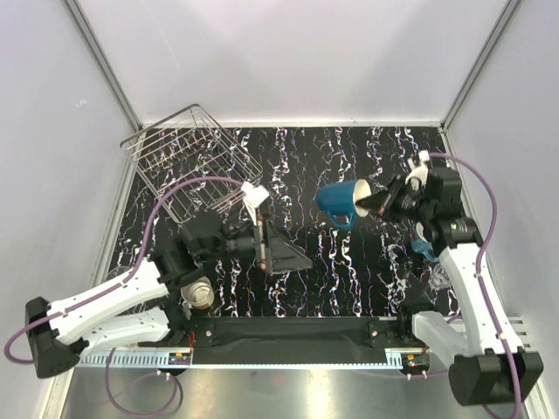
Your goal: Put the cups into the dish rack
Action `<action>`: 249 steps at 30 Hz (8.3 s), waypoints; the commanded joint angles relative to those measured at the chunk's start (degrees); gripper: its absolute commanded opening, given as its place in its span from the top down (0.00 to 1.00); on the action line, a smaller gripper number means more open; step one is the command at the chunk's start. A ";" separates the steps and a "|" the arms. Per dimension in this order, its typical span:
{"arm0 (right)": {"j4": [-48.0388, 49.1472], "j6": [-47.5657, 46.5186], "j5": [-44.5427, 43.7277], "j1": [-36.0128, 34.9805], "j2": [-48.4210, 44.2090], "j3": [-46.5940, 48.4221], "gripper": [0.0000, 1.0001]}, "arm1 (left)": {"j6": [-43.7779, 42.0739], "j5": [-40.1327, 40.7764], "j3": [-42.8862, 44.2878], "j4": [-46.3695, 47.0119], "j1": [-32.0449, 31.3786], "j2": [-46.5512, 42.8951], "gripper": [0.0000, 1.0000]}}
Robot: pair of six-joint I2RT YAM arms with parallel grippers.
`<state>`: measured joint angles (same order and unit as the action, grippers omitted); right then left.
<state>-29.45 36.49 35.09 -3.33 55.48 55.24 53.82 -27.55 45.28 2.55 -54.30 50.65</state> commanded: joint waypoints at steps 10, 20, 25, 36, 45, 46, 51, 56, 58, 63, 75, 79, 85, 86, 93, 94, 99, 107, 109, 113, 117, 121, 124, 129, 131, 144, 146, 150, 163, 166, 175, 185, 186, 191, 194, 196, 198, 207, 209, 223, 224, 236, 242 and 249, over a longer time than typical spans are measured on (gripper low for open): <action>15.30 13.68 10.43 -0.09 -17.24 -11.20 1.00 | 5.76 11.37 -6.51 24.69 -11.52 4.54 0.08; 24.78 25.64 12.89 -0.09 -24.28 -15.78 1.00 | 6.12 16.47 -8.89 27.86 -11.79 3.31 0.10; 28.83 29.68 13.69 -0.01 -25.34 -16.22 1.00 | 7.43 17.71 -9.42 33.12 -11.70 4.36 0.10; 37.45 33.74 16.06 -0.01 -25.51 -18.59 1.00 | 10.69 16.04 -2.92 39.64 -11.79 12.36 0.11; 37.80 33.65 16.76 -0.18 -26.92 -19.91 1.00 | 12.53 16.57 1.56 40.61 -11.62 17.63 0.23; 37.80 33.56 16.85 -0.10 -27.01 -20.00 1.00 | 12.80 16.56 2.00 41.04 -11.70 18.07 0.25; 37.71 33.30 17.29 -0.18 -27.89 -19.65 1.00 | 14.55 15.33 3.85 41.92 -11.61 21.06 0.30; 35.43 32.07 17.56 -0.18 -28.50 -18.59 1.00 | 15.52 16.04 4.56 42.72 -11.44 21.77 0.41; 34.99 31.71 17.91 -0.09 -28.50 -18.59 1.00 | 15.78 16.21 4.73 42.98 -11.44 21.94 0.48; 33.94 31.10 18.52 -0.09 -28.68 -18.68 1.00 | 17.54 15.69 5.00 45.43 -11.09 23.17 0.72; 26.47 26.09 17.82 -0.09 -29.03 -16.84 1.00 | 24.93 13.57 5.00 52.82 -11.09 28.10 0.50; 25.50 24.95 17.64 -0.09 -29.12 -16.75 1.00 | 24.58 15.85 4.30 52.12 -11.09 26.96 0.52; 24.71 23.89 18.17 -0.09 -29.12 -17.19 1.00 | 23.17 17.36 4.91 49.05 -11.00 25.90 0.64; 24.45 23.72 18.34 -0.09 -29.20 -17.01 1.00 | 23.17 17.62 4.91 49.05 -11.00 26.07 0.72; 19.53 20.38 17.74 -0.10 -29.64 -14.99 0.96 | 20.98 16.92 6.75 44.15 -10.91 25.82 1.00; 18.04 19.59 17.03 -0.09 -29.64 -14.55 0.93 | 19.15 17.35 6.84 42.47 -10.91 25.20 1.00; 16.70 18.97 15.36 -0.09 -29.38 -14.55 0.99 | 11.67 21.04 6.41 28.24 -10.56 19.41 1.00; 9.80 15.65 7.81 -0.09 -28.77 -13.07 0.32 | 0.42 25.96 7.98 8.66 -8.89 10.88 1.00; 5.04 13.01 4.83 -0.09 -28.24 -11.66 0.30 | -3.36 29.12 8.07 4.16 -7.75 8.77 1.00; -1.13 9.31 0.95 -0.09 -28.32 -10.86 0.27 | -9.95 33.70 9.21 -10.93 -3.02 2.45 1.00; -3.07 8.42 -0.90 -0.09 -29.46 -11.65 0.26 | -16.71 36.77 13.07 -23.01 8.56 0.24 1.00; -3.59 7.72 -1.34 -0.18 -29.56 -12.44 0.26 | -22.61 42.65 17.64 -30.91 17.20 3.12 1.00; -4.21 7.11 -1.34 -0.09 -29.29 -12.18 0.26 | -24.73 46.71 22.12 -33.57 23.96 8.40 1.00; -6.75 5.53 -1.60 -0.09 -29.20 -10.86 0.25 | -27.45 52.94 28.28 -34.45 33.80 18.41 1.00; -8.25 4.91 -1.78 -0.09 -29.47 -10.16 0.25 | -27.81 54.70 29.77 -31.65 36.71 22.98 1.00; -12.47 5.17 -2.22 -0.10 -30.87 -7.78 0.25 | -36.77 55.33 42.69 -20.39 40.42 49.96 1.00; -12.74 4.82 -2.83 -0.09 -30.87 -7.87 0.24 | -35.73 55.32 42.79 -20.22 40.42 51.12 1.00; -11.86 5.17 -3.10 -0.09 -29.74 -8.66 0.24 | -34.75 53.48 43.14 -18.10 40.51 54.11 1.00; -9.13 6.75 -3.19 -0.09 -26.39 -8.05 0.24 | -31.85 51.45 42.96 -15.99 40.42 60.08 1.00; -9.13 7.01 -3.54 -0.09 -26.65 -8.05 0.24 | -30.54 52.42 44.72 -19.05 40.42 62.02 1.00; -8.43 8.16 -3.63 -0.18 -26.57 -8.13 0.24 | -29.83 51.46 45.07 -18.63 40.33 63.69 1.00; -7.90 9.39 -3.71 -0.10 -27.27 -9.10 0.24 | -27.99 51.02 45.60 -18.98 40.15 66.50 1.00; -7.90 9.56 -3.71 -0.09 -27.44 -9.27 0.24 | -27.90 50.93 45.60 -18.98 40.15 66.59 1.00; -8.34 9.48 -3.98 -0.18 -27.53 -9.01 0.24 | -27.55 51.63 46.13 -20.21 39.45 67.03 0.75; -8.52 9.48 -4.15 -0.09 -27.27 -9.01 0.24 | -26.58 51.90 46.13 -21.18 39.10 66.77 0.46; -8.87 9.39 -4.07 -0.09 -26.92 -8.84 0.24 | -26.31 51.72 46.13 -21.71 38.92 66.51 0.35; -9.83 8.78 -4.33 -0.09 -26.66 -8.31 0.24 | -26.14 51.63 46.13 -21.88 38.84 66.42 0.30; -13.70 5.44 -6.61 -0.09 -24.73 -5.59 0.24 | -24.30 50.40 45.95 -24.78 38.83 62.38 0.21; -16.58 4.12 -9.24 -0.09 -23.23 -3.93 0.23 | -23.15 49.79 46.30 -25.92 38.83 59.41 0.16; -25.03 -0.10 -27.32 -0.09 -5.85 5.38 0.00 | -19.01 26.10 34.27 -20.40 36.29 33.82 0.09; -26.35 -1.06 -29.88 -0.09 -4.61 6.45 0.00 | -19.28 24.84 34.09 -19.69 35.68 33.72 0.10; -32.61 -6.69 -58.03 7.61 12.62 19.64 0.11 | -19.90 0.67 36.37 -16.96 26.44 41.97 0.45; -28.03 -9.59 -52.68 12.91 20.44 20.78 0.13 | -18.75 -2.24 35.76 -15.20 26.01 44.35 0.49; -24.52 -9.95 -47.58 13.62 28.97 20.08 0.14 | -19.37 -3.30 36.99 -16.52 25.91 45.41 0.47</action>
<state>-57.32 27.77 -14.22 10.15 83.26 74.02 34.54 -27.83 79.90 -16.56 -28.29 96.09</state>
